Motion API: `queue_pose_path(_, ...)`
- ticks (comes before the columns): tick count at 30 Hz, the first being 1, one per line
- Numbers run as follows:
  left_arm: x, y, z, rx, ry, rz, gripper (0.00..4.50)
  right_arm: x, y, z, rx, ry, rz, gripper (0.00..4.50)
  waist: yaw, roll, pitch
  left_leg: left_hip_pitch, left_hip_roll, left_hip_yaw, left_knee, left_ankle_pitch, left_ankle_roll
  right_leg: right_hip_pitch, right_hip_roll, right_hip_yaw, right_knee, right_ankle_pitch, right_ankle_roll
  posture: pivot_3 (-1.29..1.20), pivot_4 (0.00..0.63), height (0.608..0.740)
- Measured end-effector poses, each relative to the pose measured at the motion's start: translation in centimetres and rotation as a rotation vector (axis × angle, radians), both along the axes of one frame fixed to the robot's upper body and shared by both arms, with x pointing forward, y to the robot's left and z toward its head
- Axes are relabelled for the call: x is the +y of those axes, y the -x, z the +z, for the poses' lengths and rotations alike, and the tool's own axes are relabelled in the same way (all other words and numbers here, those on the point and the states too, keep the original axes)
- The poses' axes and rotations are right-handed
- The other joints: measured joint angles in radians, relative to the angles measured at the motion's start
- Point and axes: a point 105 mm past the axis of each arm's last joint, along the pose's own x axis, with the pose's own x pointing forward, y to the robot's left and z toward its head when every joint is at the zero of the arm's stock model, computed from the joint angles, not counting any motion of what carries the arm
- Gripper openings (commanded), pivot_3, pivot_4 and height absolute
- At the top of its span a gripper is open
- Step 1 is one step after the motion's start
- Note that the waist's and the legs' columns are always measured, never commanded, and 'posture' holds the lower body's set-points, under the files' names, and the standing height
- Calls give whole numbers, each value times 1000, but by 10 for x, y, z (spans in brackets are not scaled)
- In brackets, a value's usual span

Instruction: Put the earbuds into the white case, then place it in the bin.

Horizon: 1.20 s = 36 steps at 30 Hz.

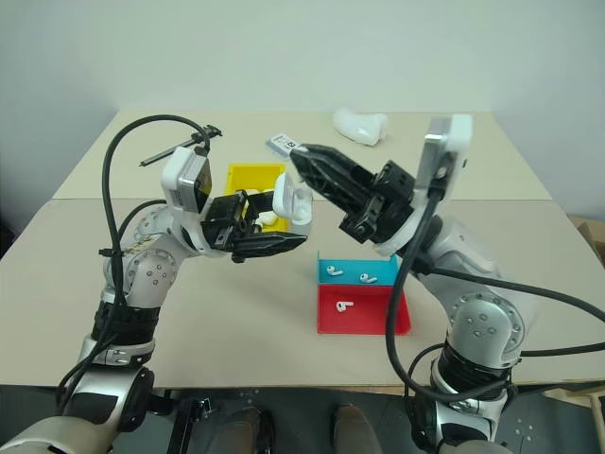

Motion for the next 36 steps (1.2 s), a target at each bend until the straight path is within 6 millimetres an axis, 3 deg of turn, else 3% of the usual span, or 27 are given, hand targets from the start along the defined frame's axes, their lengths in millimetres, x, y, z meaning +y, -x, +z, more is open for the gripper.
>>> queue_pose_path(15,0,-1,0,-3,-6,10,2733,-1,-2,-6,-90,83,-68,617,0,0,0,0,0,0,0,0,0,0,0,0,0,0,0,0,150,740)
queue_pose_path(27,1,-2,-2,-10,-23,27,2733,-8,-2,-11,-117,122,-74,4478,0,0,0,0,0,0,0,0,0,0,0,0,0,0,0,0,150,740)
queue_pose_path(36,1,-3,-1,-12,-17,34,2733,-12,-5,-11,-91,116,-77,4478,1,0,0,0,0,0,0,0,0,0,0,0,0,0,0,0,150,740)
